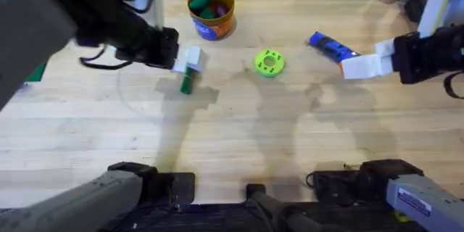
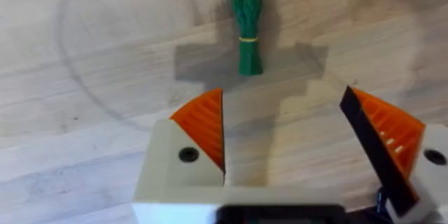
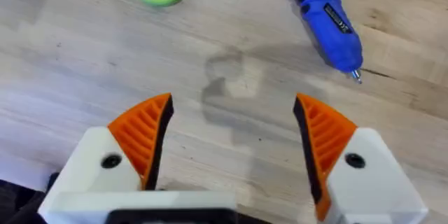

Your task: Pick up the gripper from the table and insert it into the empty holder that is missing its gripper. Then pick up a screw, insert it into the mounting hole, and use the screwdriver to tighten it. Finally, clean up the table by picking up the vegetable and placing it into the bucket.

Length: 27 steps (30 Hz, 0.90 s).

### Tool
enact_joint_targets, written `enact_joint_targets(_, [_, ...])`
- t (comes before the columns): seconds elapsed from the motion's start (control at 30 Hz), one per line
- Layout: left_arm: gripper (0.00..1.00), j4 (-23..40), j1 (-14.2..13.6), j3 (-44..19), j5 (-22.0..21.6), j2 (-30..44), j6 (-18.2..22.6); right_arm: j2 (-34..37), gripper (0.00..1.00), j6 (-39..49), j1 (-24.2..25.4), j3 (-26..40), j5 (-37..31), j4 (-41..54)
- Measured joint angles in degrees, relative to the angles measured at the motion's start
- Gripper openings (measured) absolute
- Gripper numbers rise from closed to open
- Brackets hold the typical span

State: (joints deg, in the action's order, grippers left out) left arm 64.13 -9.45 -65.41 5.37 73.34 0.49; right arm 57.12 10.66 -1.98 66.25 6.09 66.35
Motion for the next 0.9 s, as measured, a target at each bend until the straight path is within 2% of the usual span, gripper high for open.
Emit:
enact_joint_targets(0.07, [0.986, 0.44, 0.00, 0.00, 0.19, 2.28, 0.02, 0.00, 0.992, 0.02, 0.00, -0.01, 0.00, -0.07])
enact_joint_targets(0.9, [0.986, 0.44, 0.00, 0.00, 0.19, 2.28, 0.02, 0.00, 0.992, 0.02, 0.00, -0.01, 0.00, -0.07])
